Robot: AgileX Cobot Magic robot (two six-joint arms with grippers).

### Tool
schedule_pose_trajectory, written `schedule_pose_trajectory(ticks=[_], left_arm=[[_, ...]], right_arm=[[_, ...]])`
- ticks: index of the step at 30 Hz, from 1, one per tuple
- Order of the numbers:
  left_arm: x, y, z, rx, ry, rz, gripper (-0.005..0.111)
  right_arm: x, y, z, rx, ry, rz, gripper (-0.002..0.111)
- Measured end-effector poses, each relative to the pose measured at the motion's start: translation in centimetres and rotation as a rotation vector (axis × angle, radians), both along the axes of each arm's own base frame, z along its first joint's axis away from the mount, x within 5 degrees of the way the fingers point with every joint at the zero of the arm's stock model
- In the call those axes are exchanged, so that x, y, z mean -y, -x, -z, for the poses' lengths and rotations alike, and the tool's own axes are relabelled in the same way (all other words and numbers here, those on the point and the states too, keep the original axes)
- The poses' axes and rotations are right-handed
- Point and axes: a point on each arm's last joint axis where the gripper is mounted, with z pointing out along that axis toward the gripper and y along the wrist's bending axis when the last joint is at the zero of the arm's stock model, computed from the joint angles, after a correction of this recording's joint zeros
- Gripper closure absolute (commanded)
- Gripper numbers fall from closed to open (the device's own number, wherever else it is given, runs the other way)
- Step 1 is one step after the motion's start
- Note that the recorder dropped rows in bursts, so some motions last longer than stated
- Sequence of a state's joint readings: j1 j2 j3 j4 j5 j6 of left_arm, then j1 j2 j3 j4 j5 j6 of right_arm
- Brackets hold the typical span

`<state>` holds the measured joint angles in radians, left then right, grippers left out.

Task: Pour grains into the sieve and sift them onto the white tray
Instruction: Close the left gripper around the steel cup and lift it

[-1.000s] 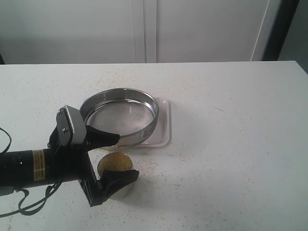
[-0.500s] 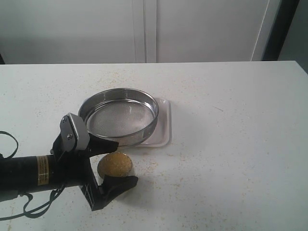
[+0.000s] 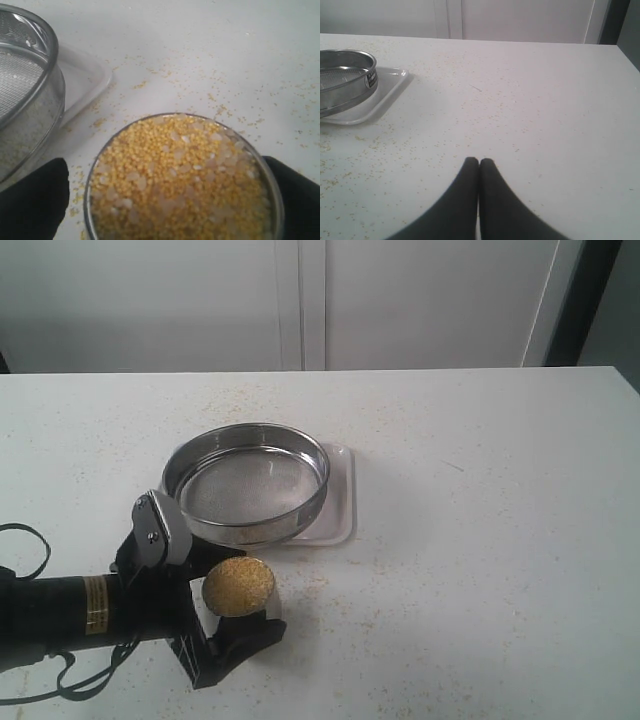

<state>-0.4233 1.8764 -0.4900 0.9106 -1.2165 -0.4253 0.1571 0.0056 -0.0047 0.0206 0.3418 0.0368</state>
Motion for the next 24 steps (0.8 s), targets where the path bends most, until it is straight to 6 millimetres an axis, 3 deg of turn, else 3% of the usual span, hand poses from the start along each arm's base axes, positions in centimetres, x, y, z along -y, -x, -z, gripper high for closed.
schedule_pose_trajectory(ticks=[10, 20, 24], left_arm=[[1.0, 0.3, 1.0, 0.002, -0.016, -0.02, 0.007], [1.4, -0.6, 1.9, -0.008, -0.023, -0.034, 0.007], [1.5, -0.7, 2.2, -0.015, -0.025, -0.035, 0.015]], right_arm=[[0.0, 0.0, 0.0, 0.0, 0.0, 0.0, 0.108], [0.0, 0.0, 0.0, 0.0, 0.0, 0.0, 0.108], [0.0, 0.0, 0.0, 0.0, 0.0, 0.0, 0.108]])
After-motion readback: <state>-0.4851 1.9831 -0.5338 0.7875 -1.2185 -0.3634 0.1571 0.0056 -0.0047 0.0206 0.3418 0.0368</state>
